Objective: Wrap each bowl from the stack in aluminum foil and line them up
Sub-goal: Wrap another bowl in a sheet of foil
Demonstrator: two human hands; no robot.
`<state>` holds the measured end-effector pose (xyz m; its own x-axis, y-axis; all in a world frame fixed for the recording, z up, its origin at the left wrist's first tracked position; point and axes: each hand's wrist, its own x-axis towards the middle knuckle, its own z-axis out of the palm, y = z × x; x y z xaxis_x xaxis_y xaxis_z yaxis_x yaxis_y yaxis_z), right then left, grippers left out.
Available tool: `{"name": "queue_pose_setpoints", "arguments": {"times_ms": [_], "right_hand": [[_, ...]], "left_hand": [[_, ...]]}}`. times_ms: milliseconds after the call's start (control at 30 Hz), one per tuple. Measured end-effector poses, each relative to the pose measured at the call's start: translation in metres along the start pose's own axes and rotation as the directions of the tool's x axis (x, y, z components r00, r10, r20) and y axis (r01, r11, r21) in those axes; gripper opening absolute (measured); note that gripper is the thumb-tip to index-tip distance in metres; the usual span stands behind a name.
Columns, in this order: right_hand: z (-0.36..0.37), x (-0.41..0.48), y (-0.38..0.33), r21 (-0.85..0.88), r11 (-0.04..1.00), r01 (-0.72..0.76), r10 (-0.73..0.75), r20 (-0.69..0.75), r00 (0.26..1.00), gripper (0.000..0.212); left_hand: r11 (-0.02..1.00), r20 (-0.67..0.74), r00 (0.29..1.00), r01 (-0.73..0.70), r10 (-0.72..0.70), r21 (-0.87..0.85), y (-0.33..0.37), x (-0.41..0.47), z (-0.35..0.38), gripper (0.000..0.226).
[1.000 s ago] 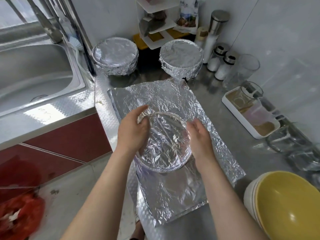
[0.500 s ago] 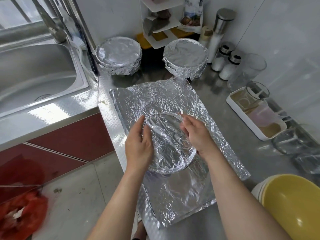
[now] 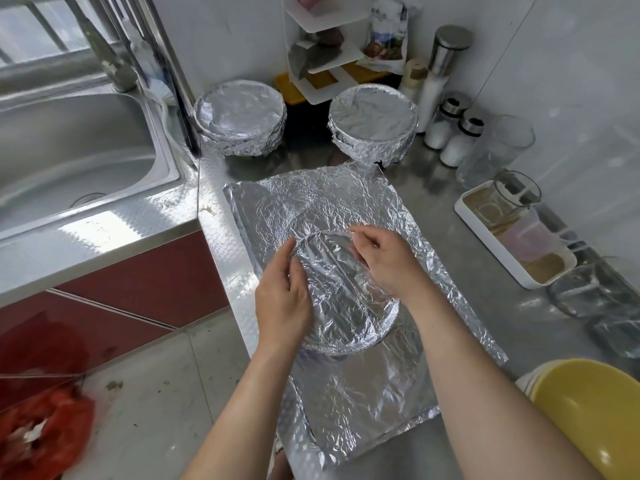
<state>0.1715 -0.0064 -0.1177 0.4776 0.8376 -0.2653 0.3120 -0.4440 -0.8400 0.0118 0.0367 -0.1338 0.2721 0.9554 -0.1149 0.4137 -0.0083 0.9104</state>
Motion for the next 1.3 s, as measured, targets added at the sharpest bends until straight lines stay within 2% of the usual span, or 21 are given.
{"name": "queue_pose_setpoints", "arguments": {"times_ms": [67,167,267,367,500,733,833,900,967,1033,1100,1233,1300], "right_hand": [[0.000,0.001,0.001,-0.011,1.000,0.014,-0.015,-0.014,1.000,0.029],[-0.001,0.003,0.003,0.032,0.999,0.001,-0.002,0.016,1.000,0.038],[-0.004,0.004,0.003,0.216,0.972,-0.093,0.077,0.083,0.994,0.036],[-0.010,0.005,0.004,0.319,0.922,-0.221,0.201,0.097,0.975,0.052],[-0.016,0.009,0.005,0.291,0.910,-0.296,0.257,0.163,0.953,0.055],[-0.015,0.011,0.005,0.259,0.932,-0.254,0.221,0.149,0.964,0.055],[-0.014,0.013,0.006,0.247,0.940,-0.236,0.200,0.162,0.966,0.048],[-0.015,0.013,0.004,0.255,0.943,-0.213,0.171,0.178,0.969,0.037],[-0.017,0.015,0.003,0.213,0.967,-0.139,0.107,0.156,0.982,0.035],[-0.019,0.019,0.003,0.102,0.994,-0.044,0.032,0.118,0.993,0.038],[-0.017,0.021,0.000,0.020,1.000,0.000,-0.002,0.116,0.993,0.037],[-0.006,0.018,0.000,-0.071,0.996,0.060,-0.055,0.077,0.996,0.034],[-0.004,0.018,0.002,-0.065,0.995,0.081,-0.078,0.045,0.996,0.035]], "left_hand": [[1.000,-0.004,1.000,-0.002,0.002,-0.001,0.000,0.000,0.000,0.039],[1.000,-0.010,1.000,0.005,-0.005,-0.001,0.000,-0.001,0.000,0.039],[1.000,-0.009,1.000,0.007,-0.007,0.017,0.001,-0.001,0.000,0.038],[1.000,-0.002,1.000,0.009,-0.009,0.022,-0.001,-0.001,-0.001,0.039],[1.000,0.004,1.000,0.021,-0.021,0.006,-0.002,-0.001,0.001,0.039],[1.000,0.010,1.000,0.028,-0.028,-0.004,-0.005,-0.001,0.002,0.039],[0.999,0.033,0.999,0.033,-0.034,0.025,-0.004,0.001,0.002,0.041],[0.993,0.061,0.998,-0.022,0.015,0.116,-0.001,0.001,-0.001,0.042],[0.944,0.101,0.986,-0.158,0.134,0.290,0.005,0.004,-0.006,0.044],[0.845,0.200,0.951,-0.301,0.234,0.442,0.014,0.009,-0.006,0.046],[0.745,0.309,0.912,-0.401,0.270,0.533,0.021,0.016,0.000,0.047],[0.648,0.383,0.885,-0.458,0.266,0.608,0.017,0.025,0.010,0.047],[0.646,0.380,0.880,-0.470,0.286,0.602,0.015,0.025,0.010,0.045]]}}
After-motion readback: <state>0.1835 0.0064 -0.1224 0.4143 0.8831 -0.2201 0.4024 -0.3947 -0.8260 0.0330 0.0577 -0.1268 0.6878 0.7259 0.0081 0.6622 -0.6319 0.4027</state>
